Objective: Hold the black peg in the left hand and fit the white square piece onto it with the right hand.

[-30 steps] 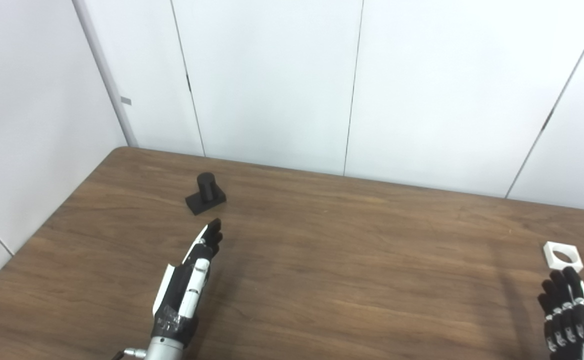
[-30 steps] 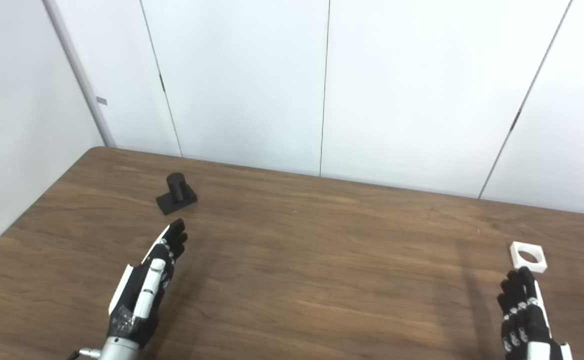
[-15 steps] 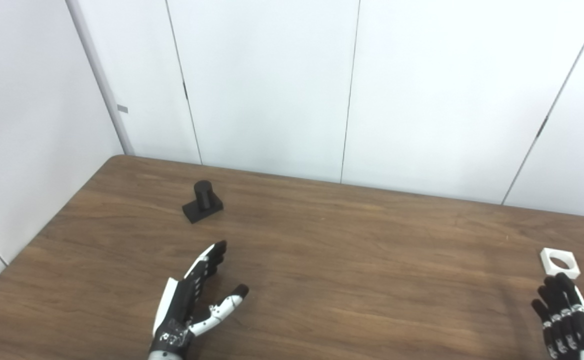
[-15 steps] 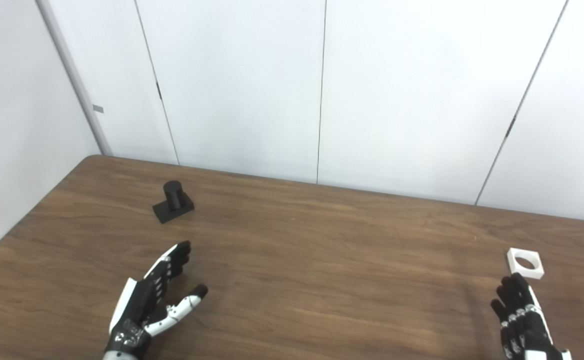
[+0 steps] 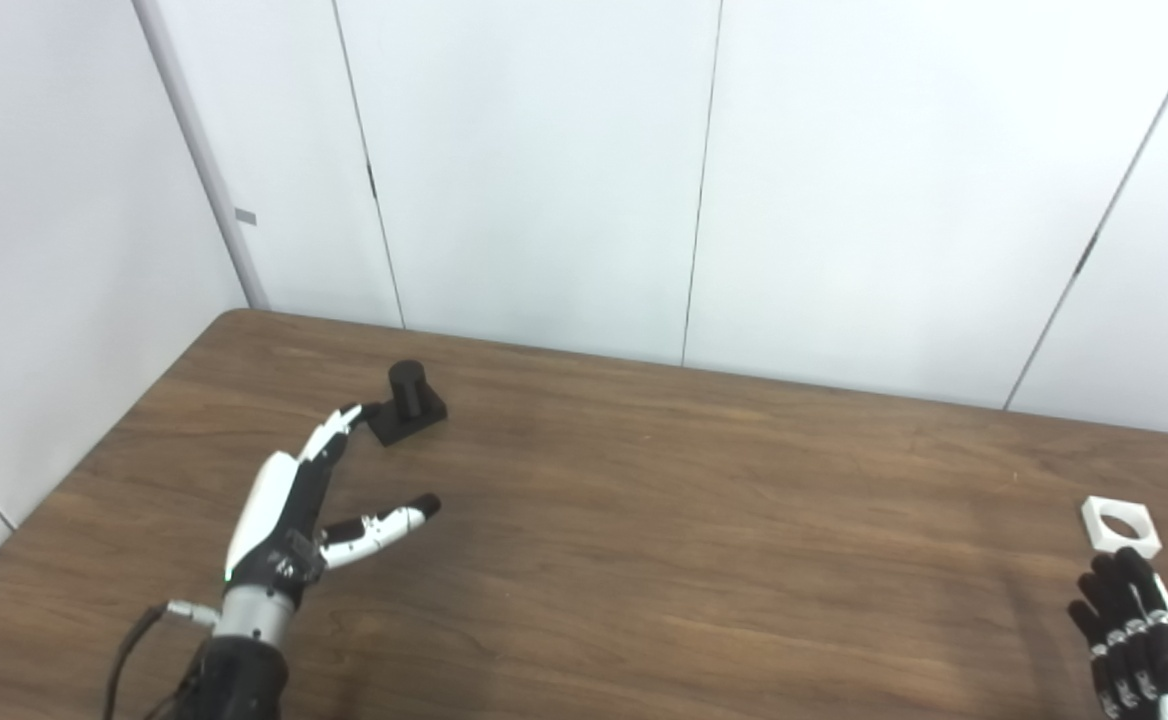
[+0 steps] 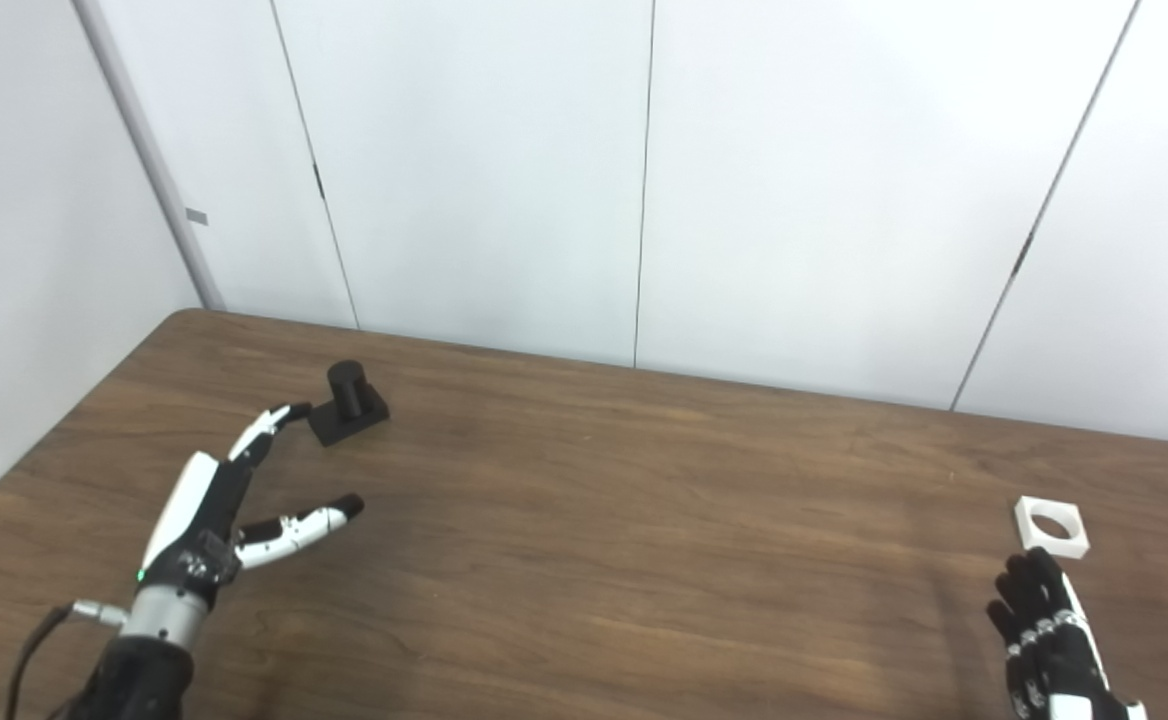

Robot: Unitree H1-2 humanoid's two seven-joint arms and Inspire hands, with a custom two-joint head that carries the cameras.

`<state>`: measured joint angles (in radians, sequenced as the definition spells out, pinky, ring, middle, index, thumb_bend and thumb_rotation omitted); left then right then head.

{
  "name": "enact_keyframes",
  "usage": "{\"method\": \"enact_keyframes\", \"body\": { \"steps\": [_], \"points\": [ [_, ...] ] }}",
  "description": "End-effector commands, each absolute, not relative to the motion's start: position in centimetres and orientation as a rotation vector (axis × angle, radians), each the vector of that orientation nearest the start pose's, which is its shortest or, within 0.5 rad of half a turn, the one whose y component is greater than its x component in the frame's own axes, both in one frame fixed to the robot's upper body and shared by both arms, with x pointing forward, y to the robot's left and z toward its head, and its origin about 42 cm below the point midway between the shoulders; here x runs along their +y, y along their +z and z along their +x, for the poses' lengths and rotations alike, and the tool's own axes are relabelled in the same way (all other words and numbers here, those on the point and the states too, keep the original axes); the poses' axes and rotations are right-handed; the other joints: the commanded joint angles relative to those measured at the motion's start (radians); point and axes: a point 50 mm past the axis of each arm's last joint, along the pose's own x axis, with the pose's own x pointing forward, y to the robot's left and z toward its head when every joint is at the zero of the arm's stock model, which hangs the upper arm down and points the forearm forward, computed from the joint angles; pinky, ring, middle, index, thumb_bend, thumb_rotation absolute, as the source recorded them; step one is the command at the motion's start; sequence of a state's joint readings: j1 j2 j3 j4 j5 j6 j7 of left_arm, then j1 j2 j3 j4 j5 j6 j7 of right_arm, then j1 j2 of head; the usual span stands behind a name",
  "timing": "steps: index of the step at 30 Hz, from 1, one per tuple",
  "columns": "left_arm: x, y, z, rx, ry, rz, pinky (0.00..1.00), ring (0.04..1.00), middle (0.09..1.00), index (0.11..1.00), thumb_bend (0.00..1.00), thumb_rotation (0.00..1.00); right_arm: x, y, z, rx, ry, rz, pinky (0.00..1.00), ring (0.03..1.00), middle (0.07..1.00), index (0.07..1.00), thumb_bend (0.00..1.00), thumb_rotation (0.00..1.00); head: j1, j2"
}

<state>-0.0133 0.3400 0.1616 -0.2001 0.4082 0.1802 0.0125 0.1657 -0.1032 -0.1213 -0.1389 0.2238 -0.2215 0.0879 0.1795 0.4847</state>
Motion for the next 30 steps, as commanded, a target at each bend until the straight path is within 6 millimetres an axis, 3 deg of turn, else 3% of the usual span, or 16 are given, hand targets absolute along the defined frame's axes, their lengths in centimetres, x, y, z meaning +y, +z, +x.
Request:
{"method": "enact_keyframes", "body": {
  "steps": [1, 5, 16, 30],
  "points": [
    [36.5, 19.7, 29.6, -0.1, 0.287, 0.825, 0.97, 1.0, 0.988, 0.918, 0.85, 0.38, -27.9, 6.7, 19.8, -0.058, -0.119, 0.101, 0.94, 0.943, 0.937, 0.926, 0.58, 0.88, -0.001, 0.002],
    [37.7, 20.4, 31.2, -0.086, 0.31, 0.895, 0.92, 0.995, 0.976, 0.909, 0.86, 0.4, -27.8, 6.7, 19.7, -0.057, -0.12, 0.101, 0.94, 0.938, 0.937, 0.926, 0.59, 0.88, -0.004, 0.004],
    [40.1, 21.4, 36.4, -0.033, 0.355, 1.0, 0.9, 0.976, 0.94, 0.872, 0.9, 0.39, -27.7, 6.9, 19.8, -0.065, -0.124, 0.093, 0.93, 0.936, 0.936, 0.929, 0.6, 0.88, -0.006, 0.005],
    [39.7, 20.7, 41.2, 0.112, 0.298, 1.035, 0.96, 0.994, 0.949, 0.864, 0.9, 0.38, -27.4, 7.2, 19.7, -0.07, -0.126, 0.09, 0.95, 0.947, 0.947, 0.942, 0.57, 0.9, -0.006, 0.012]
  ]
}}
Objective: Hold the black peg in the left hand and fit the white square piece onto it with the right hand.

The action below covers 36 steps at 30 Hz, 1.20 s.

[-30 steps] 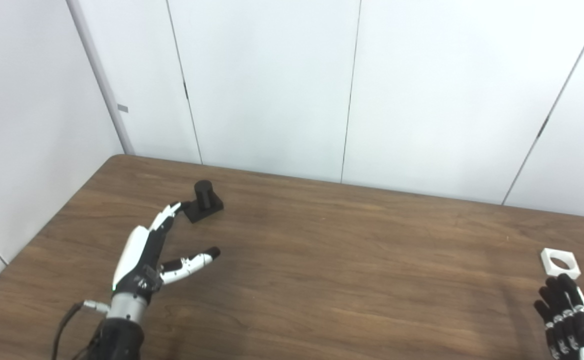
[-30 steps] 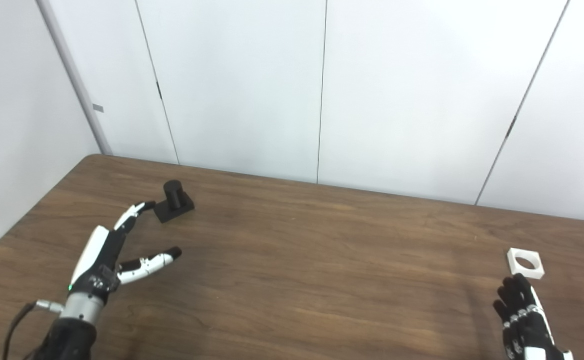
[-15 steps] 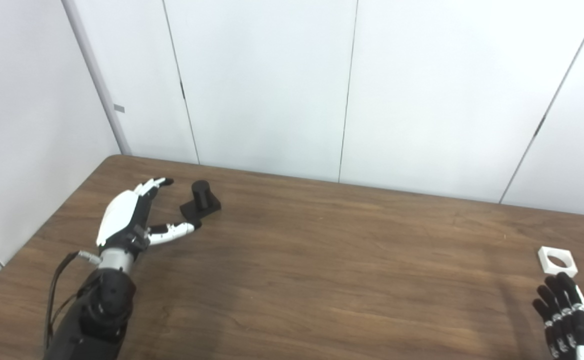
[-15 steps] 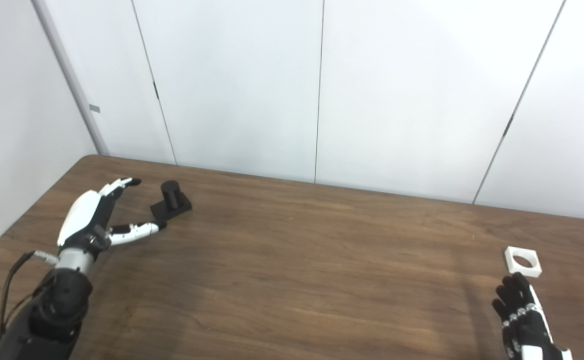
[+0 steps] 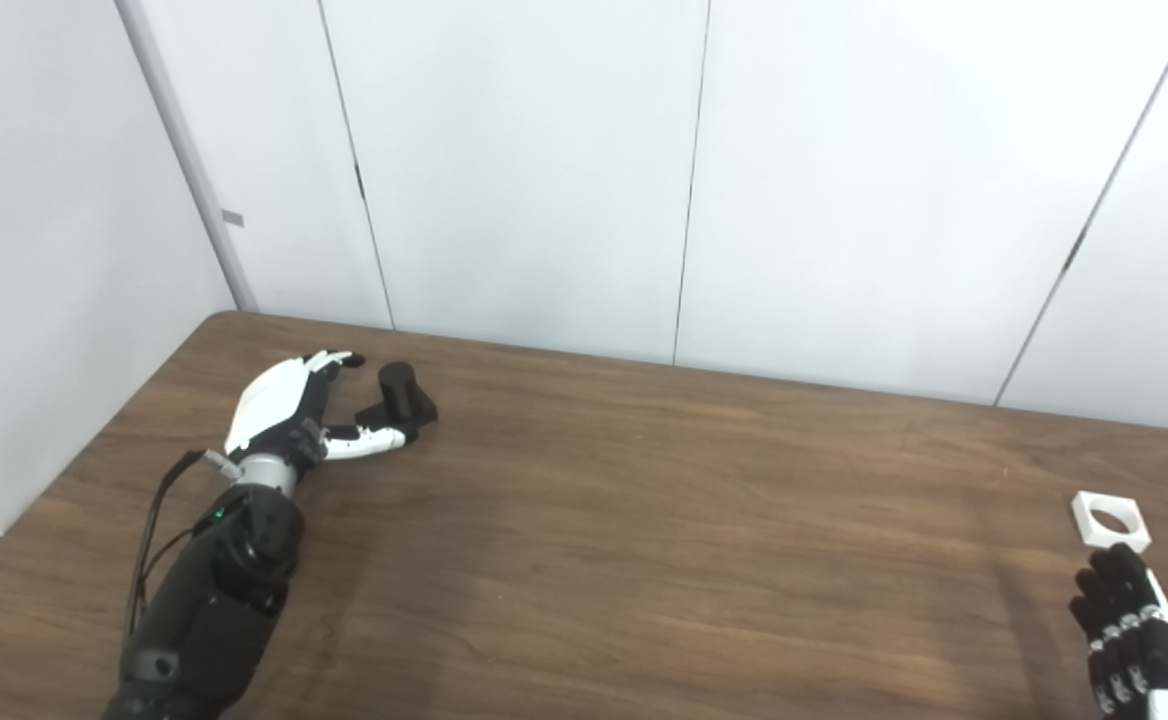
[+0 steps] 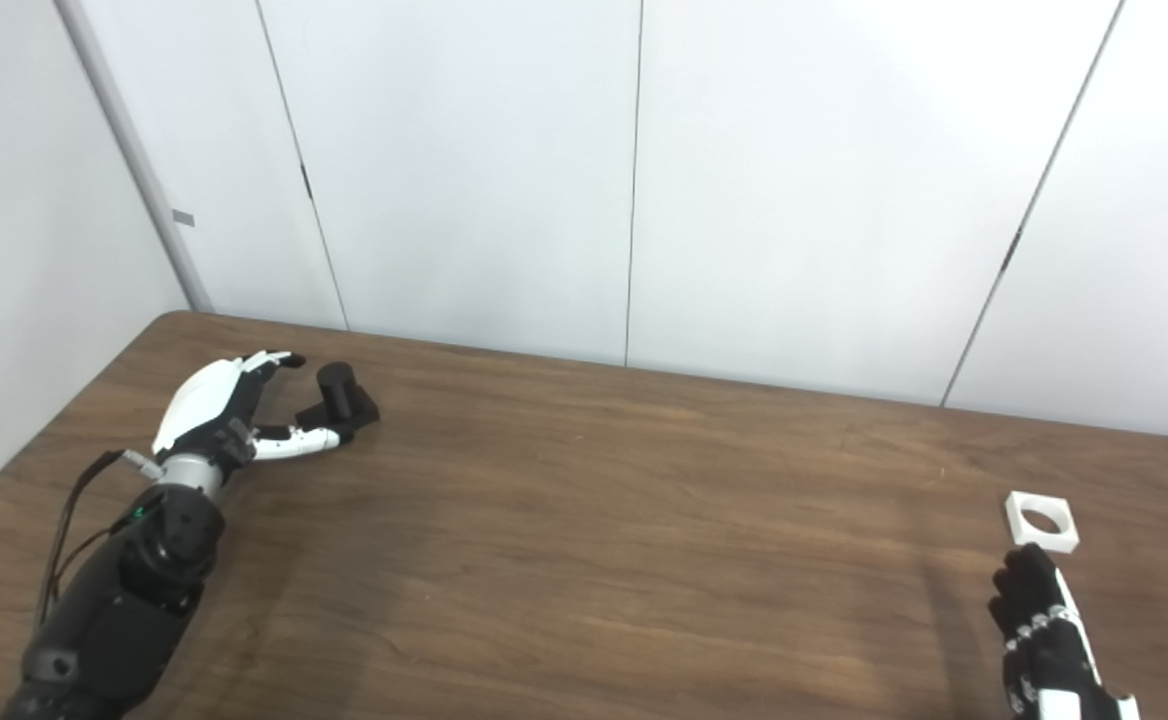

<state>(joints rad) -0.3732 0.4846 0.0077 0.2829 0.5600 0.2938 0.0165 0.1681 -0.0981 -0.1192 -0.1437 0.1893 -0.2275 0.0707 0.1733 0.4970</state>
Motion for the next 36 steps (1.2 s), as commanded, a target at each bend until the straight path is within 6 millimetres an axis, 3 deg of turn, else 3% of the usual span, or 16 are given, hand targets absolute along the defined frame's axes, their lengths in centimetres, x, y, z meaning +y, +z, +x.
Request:
{"method": "enact_keyframes", "body": {
  "steps": [1, 8, 17, 36],
  "points": [
    [39.7, 20.6, 41.4, 0.119, 0.295, 1.034, 0.96, 0.988, 0.944, 0.858, 0.9, 0.37, -27.3, 7.3, 19.7, -0.07, -0.128, 0.094, 0.96, 0.95, 0.947, 0.941, 0.58, 0.89, -0.001, 0.0],
    [39.4, 19.7, 42.2, 0.149, 0.279, 1.049, 1.0, 0.991, 0.943, 0.844, 0.93, 0.36, -27.2, 7.5, 19.5, -0.071, -0.126, 0.088, 0.96, 0.954, 0.952, 0.949, 0.55, 0.91, -0.005, 0.001],
    [39.5, 19.4, 43.2, 0.183, 0.271, 1.083, 1.0, 0.994, 0.938, 0.828, 0.89, 0.37, -27.0, 7.7, 19.5, -0.071, -0.122, 0.083, 0.97, 0.962, 0.958, 0.958, 0.55, 0.92, -0.008, -0.002],
    [40.1, 19.8, 43.8, 0.201, 0.305, 1.069, 1.0, 0.965, 0.917, 0.692, 0.84, 0.31, -26.6, 8.2, 19.3, -0.071, -0.112, 0.088, 1.0, 0.982, 0.972, 0.969, 0.49, 0.92, -0.013, 0.006]
  ]
}}
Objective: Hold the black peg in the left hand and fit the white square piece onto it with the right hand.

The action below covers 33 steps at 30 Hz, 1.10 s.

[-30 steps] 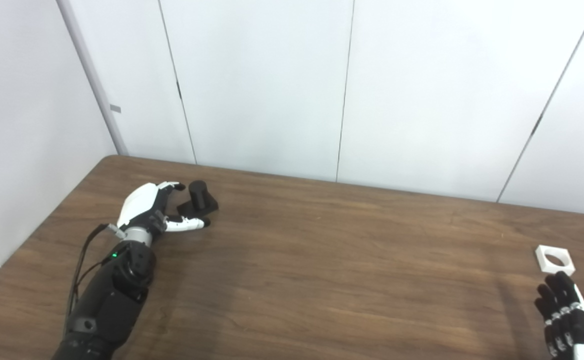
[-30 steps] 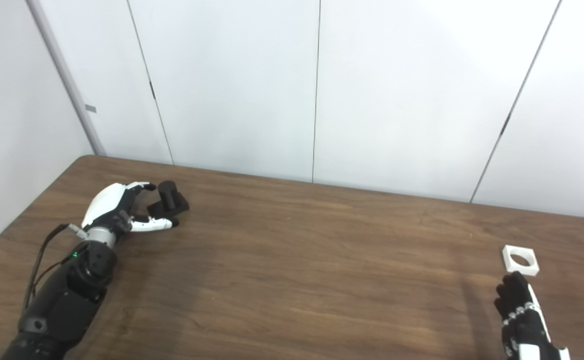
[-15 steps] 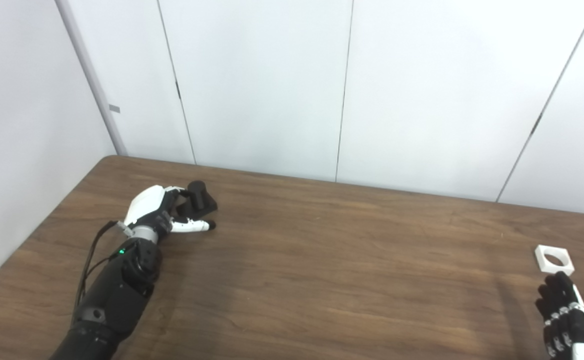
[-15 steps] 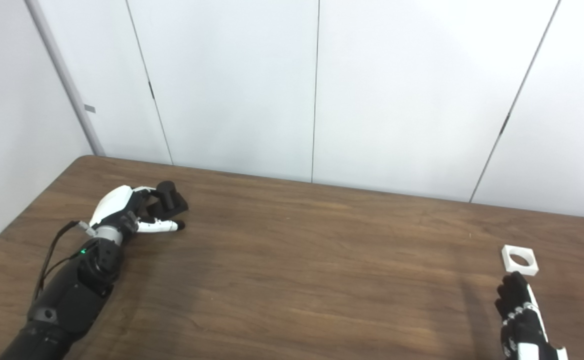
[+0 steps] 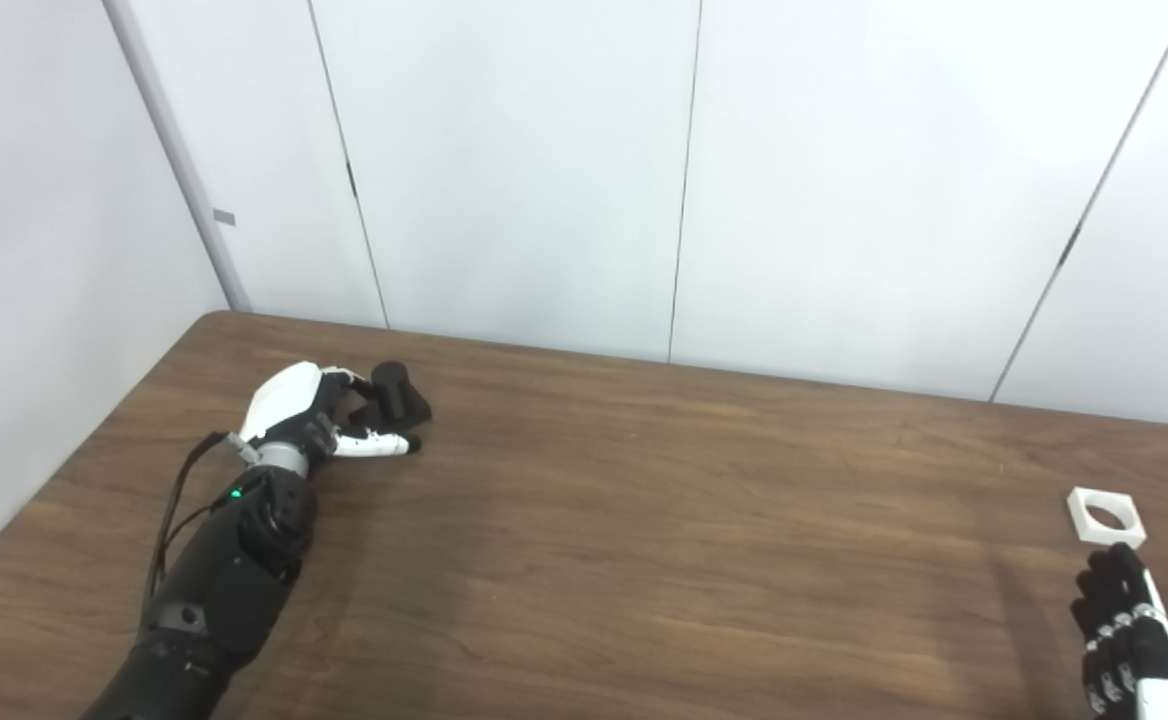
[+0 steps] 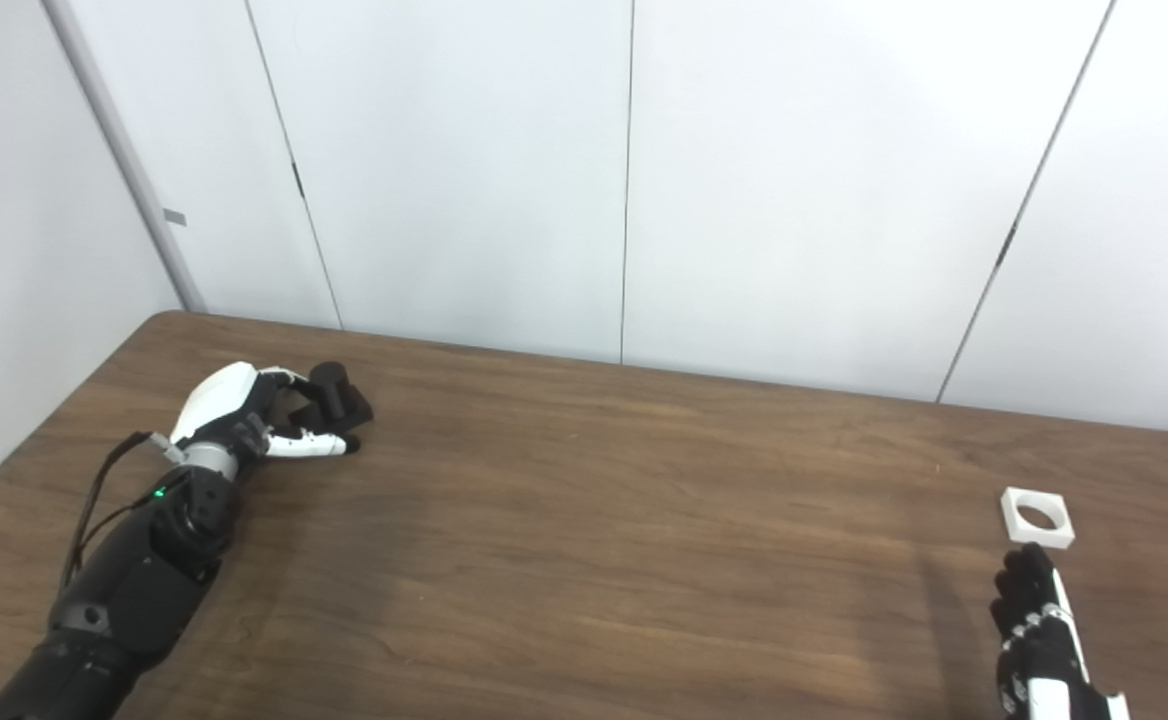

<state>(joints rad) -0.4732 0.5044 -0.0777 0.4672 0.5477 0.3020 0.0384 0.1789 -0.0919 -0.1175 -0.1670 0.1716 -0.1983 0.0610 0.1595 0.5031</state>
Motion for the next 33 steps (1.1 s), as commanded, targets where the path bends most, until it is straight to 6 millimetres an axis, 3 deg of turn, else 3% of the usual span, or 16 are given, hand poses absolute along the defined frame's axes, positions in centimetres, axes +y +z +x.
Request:
{"method": "enact_keyframes", "body": {
  "steps": [1, 12, 14, 16, 27, 33],
  "points": [
    [40.1, 19.8, 43.8, 0.203, 0.308, 1.067, 1.0, 0.965, 0.914, 0.683, 0.84, 0.3, -26.6, 8.2, 19.3, -0.07, -0.111, 0.086, 1.0, 0.983, 0.972, 0.968, 0.49, 0.92, 0.001, 0.0],
    [40.0, 19.2, 43.8, 0.201, 0.319, 1.065, 1.0, 0.943, 0.877, 0.616, 0.79, 0.19, -26.5, 8.2, 19.4, -0.069, -0.098, 0.085, 1.0, 1.0, 0.986, 0.988, 0.45, 0.94, -0.005, -0.003],
    [40.0, 19.0, 43.9, 0.186, 0.32, 1.055, 0.99, 0.926, 0.842, 0.516, 0.58, 0.09, -26.5, 8.1, 19.4, -0.067, -0.097, 0.079, 1.0, 1.0, 0.986, 0.99, 0.44, 0.95, -0.009, -0.006],
    [40.1, 18.6, 44.0, 0.173, 0.319, 1.049, 0.98, 0.911, 0.82, 0.495, 0.54, 0.07, -26.4, 8.0, 19.5, -0.075, -0.091, 0.08, 1.0, 1.0, 0.987, 0.992, 0.44, 0.95, -0.017, -0.011],
    [39.1, 17.6, 44.8, 0.137, 0.286, 1.018, 0.87, 0.853, 0.776, 0.488, 0.52, 0.05, -26.6, 8.3, 19.4, -0.079, -0.115, 0.081, 1.0, 0.997, 0.981, 0.986, 0.44, 0.89, -0.019, 0.0],
    [38.6, 18.3, 44.5, 0.114, 0.248, 1.022, 0.78, 0.827, 0.759, 0.487, 0.52, 0.05, -26.5, 8.7, 19.3, -0.078, -0.115, 0.074, 1.0, 1.0, 0.985, 0.991, 0.43, 0.93, -0.023, 0.019]
  ]
}}
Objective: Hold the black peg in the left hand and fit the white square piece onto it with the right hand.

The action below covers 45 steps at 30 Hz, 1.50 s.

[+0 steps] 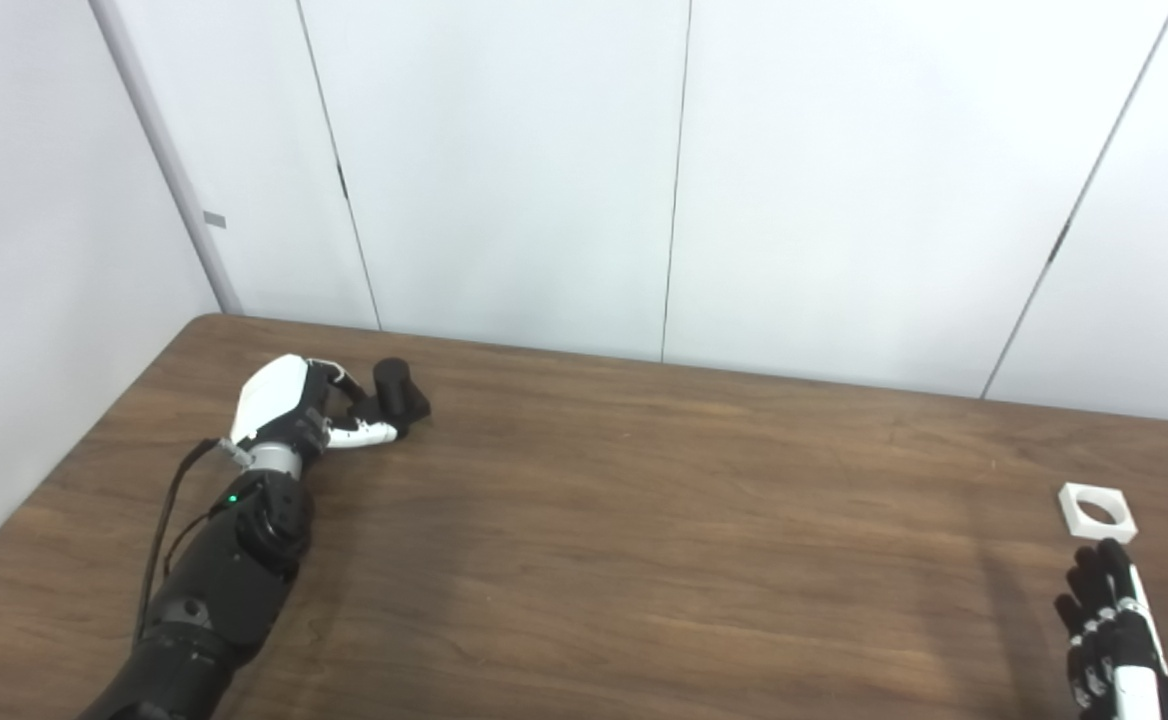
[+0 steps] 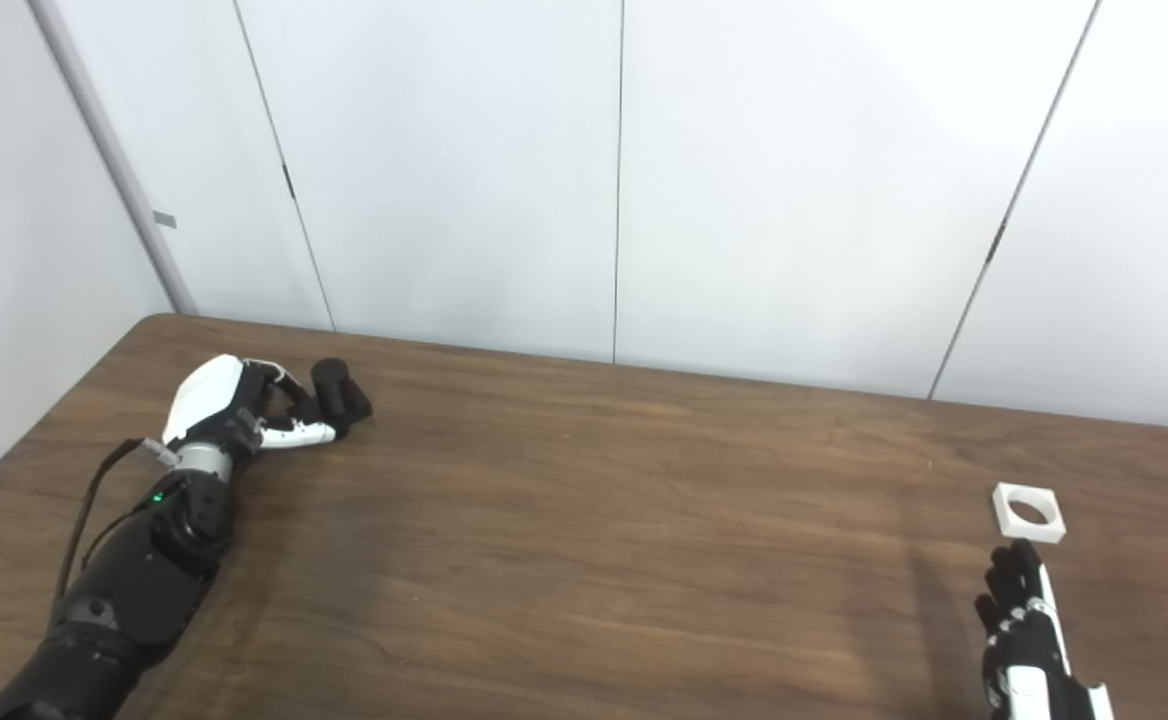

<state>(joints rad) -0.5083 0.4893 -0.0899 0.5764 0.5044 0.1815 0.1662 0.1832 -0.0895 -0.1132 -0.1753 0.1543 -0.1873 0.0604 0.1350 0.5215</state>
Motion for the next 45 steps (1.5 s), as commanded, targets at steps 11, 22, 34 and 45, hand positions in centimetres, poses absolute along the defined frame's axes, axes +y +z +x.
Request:
{"method": "enact_keyframes", "body": {
  "steps": [11, 22, 34, 45],
  "points": [
    [35.3, 20.1, 42.3, 0.047, 0.128, 1.001, 0.81, 0.842, 0.758, 0.487, 0.52, 0.05, -26.3, 8.8, 19.5, -0.075, -0.115, 0.064, 1.0, 1.0, 0.983, 0.991, 0.42, 0.98, -0.022, 0.013],
    [32.3, 20.2, 38.6, -0.027, -0.01, 0.983, 0.81, 0.861, 0.78, 0.487, 0.51, 0.04, -26.3, 8.5, 20.1, -0.086, -0.111, 0.044, 1.0, 0.982, 0.966, 0.985, 0.49, 0.99, -0.064, 0.03],
    [27.7, 20.0, 34.0, -0.129, -0.16, 0.866, 0.79, 0.865, 0.785, 0.487, 0.51, 0.04, -25.7, 7.9, 20.7, -0.077, -0.089, 0.042, 1.0, 0.983, 0.965, 0.992, 0.5, 1.0, -0.106, 0.054],
    [24.0, 17.9, 31.3, -0.166, -0.377, 0.928, 1.0, 0.971, 0.854, 0.487, 0.52, 0.05, -25.2, 7.8, 21.2, -0.081, -0.086, 0.045, 0.99, 0.978, 0.954, 0.981, 0.52, 1.0, -0.144, 0.068]
  ]
}}
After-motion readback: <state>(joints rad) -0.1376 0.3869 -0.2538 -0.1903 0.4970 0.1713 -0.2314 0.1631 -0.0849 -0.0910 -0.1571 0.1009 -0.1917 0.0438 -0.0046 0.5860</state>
